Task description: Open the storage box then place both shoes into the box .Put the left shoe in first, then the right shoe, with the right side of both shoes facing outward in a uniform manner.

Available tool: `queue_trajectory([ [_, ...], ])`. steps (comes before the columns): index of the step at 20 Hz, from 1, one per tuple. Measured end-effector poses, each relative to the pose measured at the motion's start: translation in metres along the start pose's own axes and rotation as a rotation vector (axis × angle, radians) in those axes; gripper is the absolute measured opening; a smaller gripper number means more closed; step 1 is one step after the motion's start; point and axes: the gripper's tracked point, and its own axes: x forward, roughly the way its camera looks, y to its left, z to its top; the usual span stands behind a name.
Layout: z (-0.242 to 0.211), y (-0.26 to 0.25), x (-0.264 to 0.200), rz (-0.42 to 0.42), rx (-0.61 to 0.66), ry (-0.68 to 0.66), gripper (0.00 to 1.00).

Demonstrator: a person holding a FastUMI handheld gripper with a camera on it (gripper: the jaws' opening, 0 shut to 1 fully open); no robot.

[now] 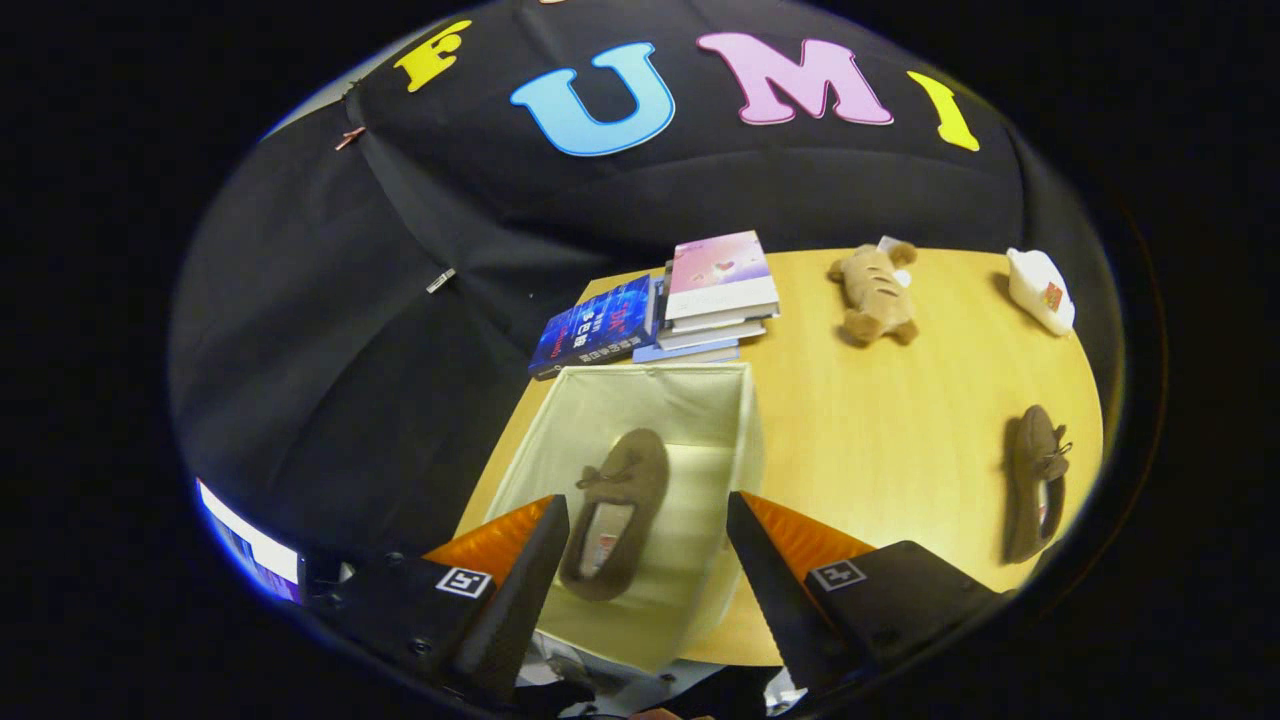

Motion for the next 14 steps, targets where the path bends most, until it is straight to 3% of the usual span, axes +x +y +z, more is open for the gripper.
queue_trajectory([
  [6,-0.001,-0.109,-0.055,-0.128,-0.041,-0.072,0.99],
  [14,-0.029,-0.275,-0.114,-0.336,-0.04,-0.013,0.99],
])
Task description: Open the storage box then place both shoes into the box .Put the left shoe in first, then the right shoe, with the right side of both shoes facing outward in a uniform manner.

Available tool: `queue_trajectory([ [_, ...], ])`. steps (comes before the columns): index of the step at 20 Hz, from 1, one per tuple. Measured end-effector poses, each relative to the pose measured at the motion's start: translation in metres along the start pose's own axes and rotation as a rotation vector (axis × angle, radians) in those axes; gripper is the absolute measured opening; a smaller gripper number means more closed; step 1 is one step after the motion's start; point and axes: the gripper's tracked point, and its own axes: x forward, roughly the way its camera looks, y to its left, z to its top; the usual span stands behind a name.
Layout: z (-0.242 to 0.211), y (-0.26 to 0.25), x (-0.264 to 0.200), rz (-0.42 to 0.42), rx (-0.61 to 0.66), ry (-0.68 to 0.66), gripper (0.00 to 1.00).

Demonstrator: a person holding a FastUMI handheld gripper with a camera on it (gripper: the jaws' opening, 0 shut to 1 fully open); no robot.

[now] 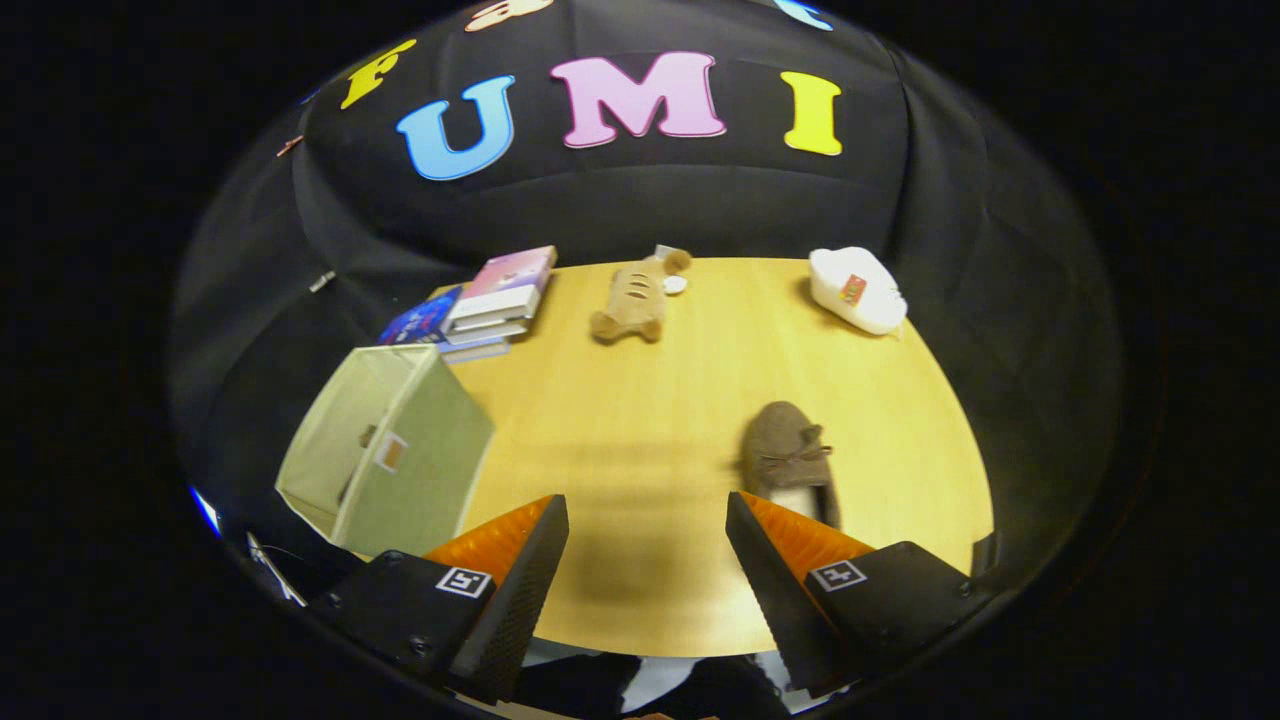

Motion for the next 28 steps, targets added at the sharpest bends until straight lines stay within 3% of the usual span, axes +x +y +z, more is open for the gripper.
queue_trajectory([
  [6,-0.029,-0.106,0.027,-0.088,0.011,0.09,0.99],
  [10,-0.048,-0.15,0.067,-0.105,-0.016,0.154,0.99],
  [14,-0.066,-0.158,0.109,-0.069,-0.038,0.219,0.99],
  [17,-0.064,-0.155,0.126,-0.033,0.025,0.223,0.96],
  [19,-0.059,-0.157,0.137,-0.027,0.061,0.208,0.87],
  [21,-0.061,-0.153,0.143,-0.016,0.098,0.219,0.69],
  [24,-0.06,-0.144,0.146,-0.012,0.118,0.224,0.28],
  [27,-0.058,-0.146,0.146,-0.027,0.115,0.211,0.2],
  [28,-0.06,-0.147,0.145,-0.035,0.123,0.213,0.11],
])
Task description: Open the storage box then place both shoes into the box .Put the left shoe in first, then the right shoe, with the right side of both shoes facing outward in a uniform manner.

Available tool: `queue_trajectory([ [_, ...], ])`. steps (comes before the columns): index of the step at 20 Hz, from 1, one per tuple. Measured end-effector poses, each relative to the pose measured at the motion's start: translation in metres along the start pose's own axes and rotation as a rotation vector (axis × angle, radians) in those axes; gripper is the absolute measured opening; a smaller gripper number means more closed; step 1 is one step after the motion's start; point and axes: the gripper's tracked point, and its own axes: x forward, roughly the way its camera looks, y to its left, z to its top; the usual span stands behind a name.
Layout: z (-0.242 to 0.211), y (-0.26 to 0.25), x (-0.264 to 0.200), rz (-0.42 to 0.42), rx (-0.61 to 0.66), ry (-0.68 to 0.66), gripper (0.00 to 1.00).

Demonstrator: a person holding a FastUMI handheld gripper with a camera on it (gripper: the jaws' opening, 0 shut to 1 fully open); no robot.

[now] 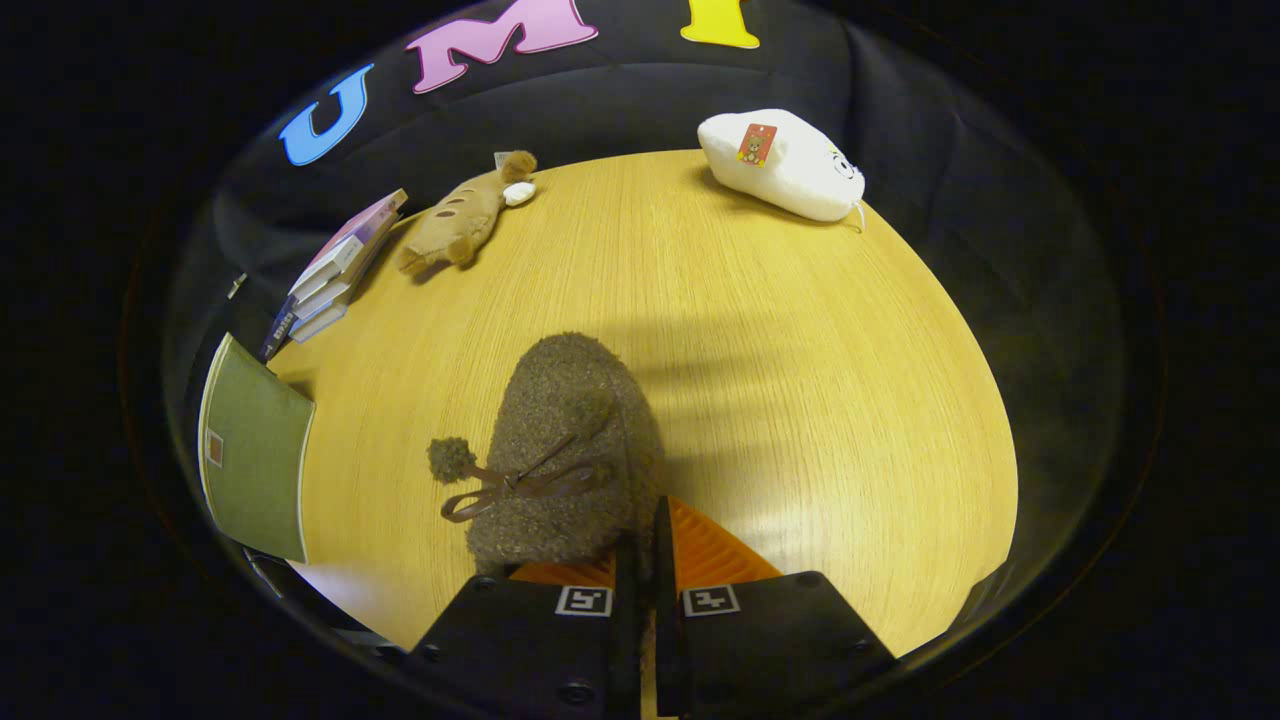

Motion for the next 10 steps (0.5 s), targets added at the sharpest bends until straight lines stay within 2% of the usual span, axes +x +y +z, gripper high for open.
queue_trajectory([
  [1,-0.001,0.002,-0.001,-0.001,0.016,0.006,0.07],
  [5,-0.005,0.016,-0.034,-0.043,0.102,-0.015,0.07],
  [10,-0.002,0.078,-0.09,-0.025,0.134,-0.065,0.07],
])
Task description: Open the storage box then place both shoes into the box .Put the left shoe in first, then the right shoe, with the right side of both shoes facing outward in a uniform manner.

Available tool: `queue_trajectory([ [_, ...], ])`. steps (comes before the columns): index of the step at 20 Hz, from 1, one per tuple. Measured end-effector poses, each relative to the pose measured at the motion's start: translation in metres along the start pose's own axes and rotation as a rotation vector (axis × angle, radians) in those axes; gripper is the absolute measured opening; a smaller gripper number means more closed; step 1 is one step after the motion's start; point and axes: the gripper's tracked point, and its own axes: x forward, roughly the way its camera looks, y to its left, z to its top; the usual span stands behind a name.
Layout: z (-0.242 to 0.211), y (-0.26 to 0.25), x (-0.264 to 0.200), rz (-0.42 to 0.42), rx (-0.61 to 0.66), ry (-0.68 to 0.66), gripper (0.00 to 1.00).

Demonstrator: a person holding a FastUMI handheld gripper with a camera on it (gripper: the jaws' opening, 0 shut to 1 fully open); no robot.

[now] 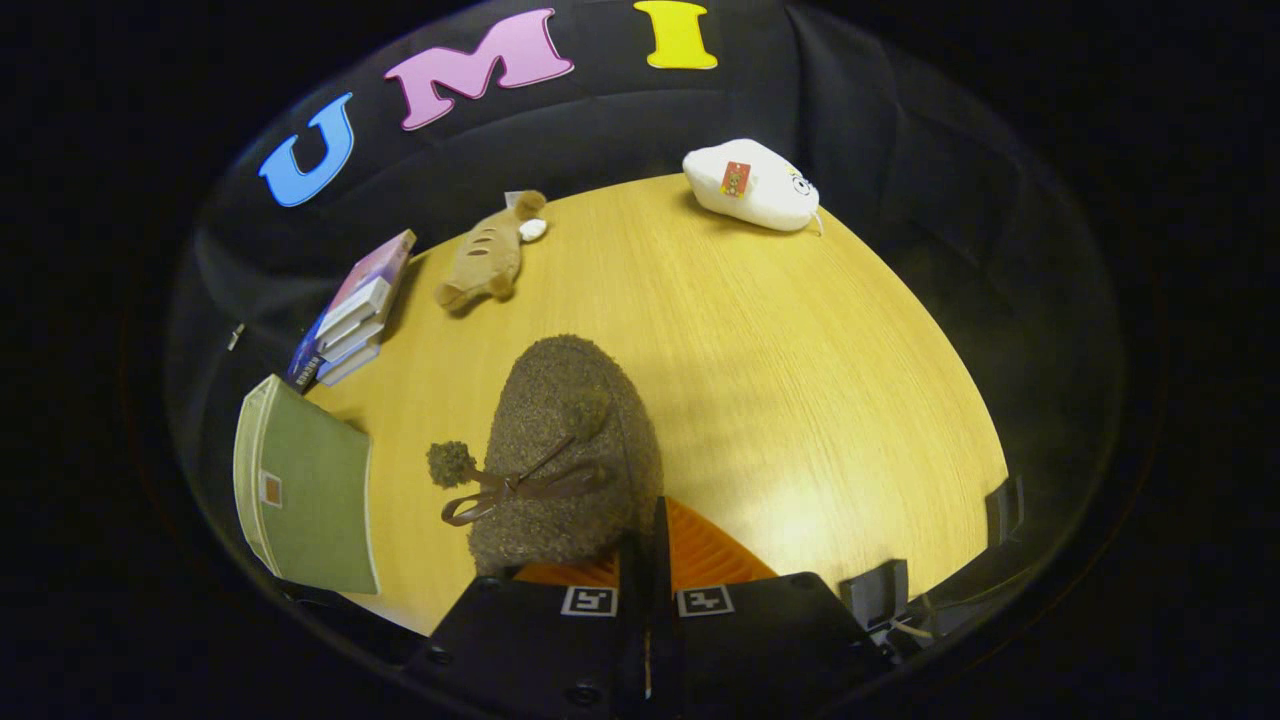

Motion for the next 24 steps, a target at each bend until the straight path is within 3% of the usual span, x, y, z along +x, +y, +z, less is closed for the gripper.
queue_trajectory([
  [7,-0.003,0.13,-0.068,0.134,0.051,-0.056,0.07],
  [13,0.004,0.24,-0.095,0.272,0.012,-0.033,0.07],
  [19,0.003,0.334,-0.089,0.369,-0.029,0.012,0.07],
  [24,-0.013,0.378,-0.057,0.352,-0.023,0.057,0.07],
])
